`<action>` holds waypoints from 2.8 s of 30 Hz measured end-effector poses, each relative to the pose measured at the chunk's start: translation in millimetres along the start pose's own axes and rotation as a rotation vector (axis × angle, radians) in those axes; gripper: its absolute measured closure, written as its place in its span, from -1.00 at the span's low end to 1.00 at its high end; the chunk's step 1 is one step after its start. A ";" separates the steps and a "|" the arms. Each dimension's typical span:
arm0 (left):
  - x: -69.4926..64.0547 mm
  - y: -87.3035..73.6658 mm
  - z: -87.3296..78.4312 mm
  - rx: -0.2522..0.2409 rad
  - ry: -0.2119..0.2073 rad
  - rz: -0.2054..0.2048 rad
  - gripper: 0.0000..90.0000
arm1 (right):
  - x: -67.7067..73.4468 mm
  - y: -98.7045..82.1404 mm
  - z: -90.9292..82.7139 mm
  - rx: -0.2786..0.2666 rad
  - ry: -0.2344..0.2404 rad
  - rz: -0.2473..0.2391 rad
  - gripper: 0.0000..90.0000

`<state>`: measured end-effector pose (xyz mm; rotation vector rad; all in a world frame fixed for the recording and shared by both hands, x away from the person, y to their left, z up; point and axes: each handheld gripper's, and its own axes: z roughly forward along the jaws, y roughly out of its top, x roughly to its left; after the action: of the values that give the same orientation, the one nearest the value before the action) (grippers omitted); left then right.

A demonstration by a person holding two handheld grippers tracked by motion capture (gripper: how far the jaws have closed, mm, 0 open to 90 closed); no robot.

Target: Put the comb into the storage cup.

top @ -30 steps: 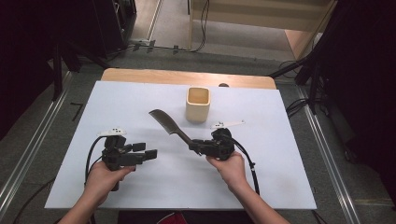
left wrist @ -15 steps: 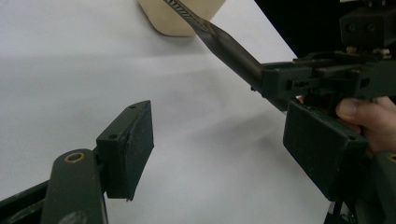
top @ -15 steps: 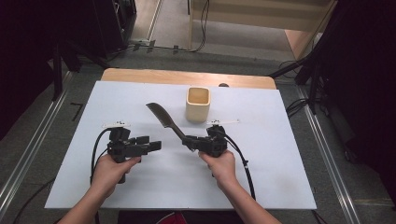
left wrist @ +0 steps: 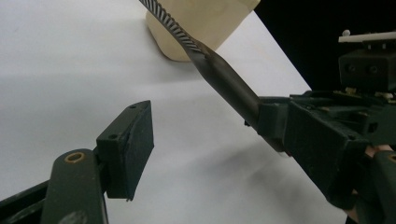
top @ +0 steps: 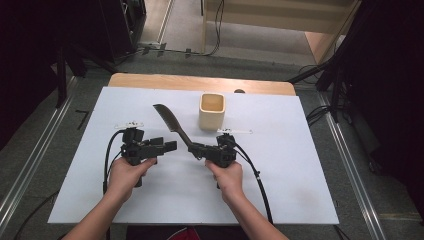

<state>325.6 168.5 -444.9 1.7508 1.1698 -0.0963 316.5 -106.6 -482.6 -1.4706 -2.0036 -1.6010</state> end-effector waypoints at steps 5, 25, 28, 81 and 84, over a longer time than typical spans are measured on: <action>2.6 3.5 2.6 -0.030 0.006 -0.021 -0.41 | 2.4 -1.6 4.6 -0.031 0.018 0.030 0.56; 12.0 14.9 22.2 -0.055 0.065 -0.098 -0.42 | 8.1 -9.3 25.5 -0.109 0.036 0.086 0.56; 12.1 15.1 24.8 -0.058 0.062 -0.102 -0.42 | 8.6 -9.9 27.1 -0.112 0.039 0.086 0.56; 17.8 11.3 30.5 -0.102 -0.055 -0.338 0.54 | 14.1 -15.8 38.7 -0.177 0.027 0.028 0.56; 19.5 10.8 30.0 -0.099 -0.074 -0.358 0.57 | 14.4 -15.8 39.3 -0.176 0.025 0.024 0.56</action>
<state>356.5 158.3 -463.3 1.4257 1.3978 -0.3098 313.3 -65.1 -498.9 -1.5184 -1.8659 -1.8165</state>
